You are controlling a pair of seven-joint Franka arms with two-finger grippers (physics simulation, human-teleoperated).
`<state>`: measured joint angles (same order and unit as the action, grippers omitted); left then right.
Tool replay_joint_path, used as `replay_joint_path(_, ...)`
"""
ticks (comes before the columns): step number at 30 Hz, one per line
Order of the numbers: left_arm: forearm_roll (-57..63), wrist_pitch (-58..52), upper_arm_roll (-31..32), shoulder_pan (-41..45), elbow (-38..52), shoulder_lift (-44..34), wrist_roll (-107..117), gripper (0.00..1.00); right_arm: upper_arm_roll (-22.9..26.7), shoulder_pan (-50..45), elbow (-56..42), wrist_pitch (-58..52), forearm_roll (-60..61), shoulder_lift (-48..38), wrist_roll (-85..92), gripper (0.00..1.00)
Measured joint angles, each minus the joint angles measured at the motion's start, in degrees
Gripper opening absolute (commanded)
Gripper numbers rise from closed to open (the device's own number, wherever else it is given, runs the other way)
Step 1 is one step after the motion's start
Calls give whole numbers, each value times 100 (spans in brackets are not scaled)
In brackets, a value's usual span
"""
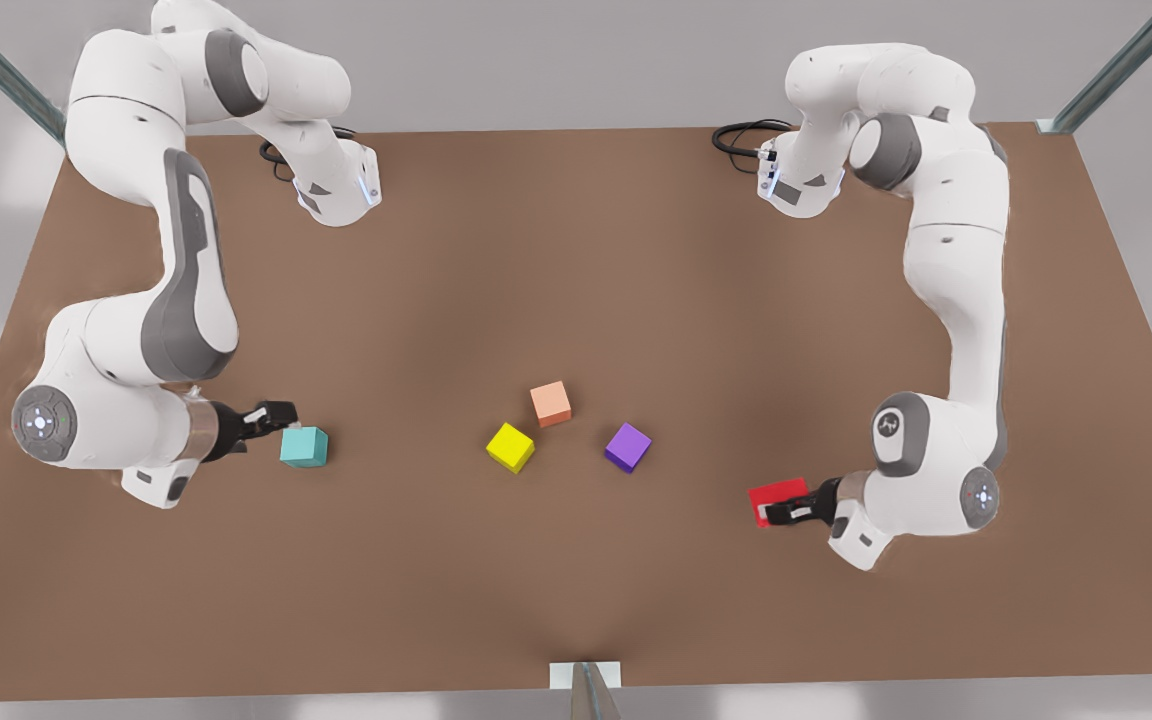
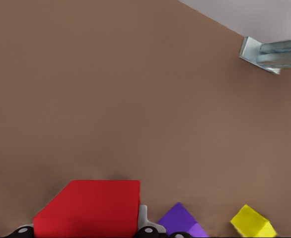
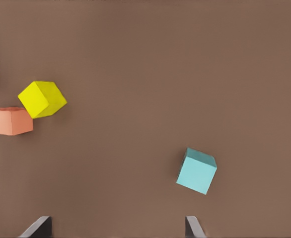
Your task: Pick up red wooden cube and pass to hand red wooden cube and place in blue wooden cube
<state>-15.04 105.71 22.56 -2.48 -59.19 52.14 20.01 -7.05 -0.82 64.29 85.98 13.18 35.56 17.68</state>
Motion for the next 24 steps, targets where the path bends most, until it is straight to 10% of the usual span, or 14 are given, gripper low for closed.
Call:
replay_joint_path(8,-984,727,1784,598,82,694,657,66,-880,-37,-625,374,2221,1244,1918,100)
replay_joint_path(24,-2921,1988,1862,475,-220,1176,-1330,66,-1384,-307,-290,1423,3991,2143,6279,100)
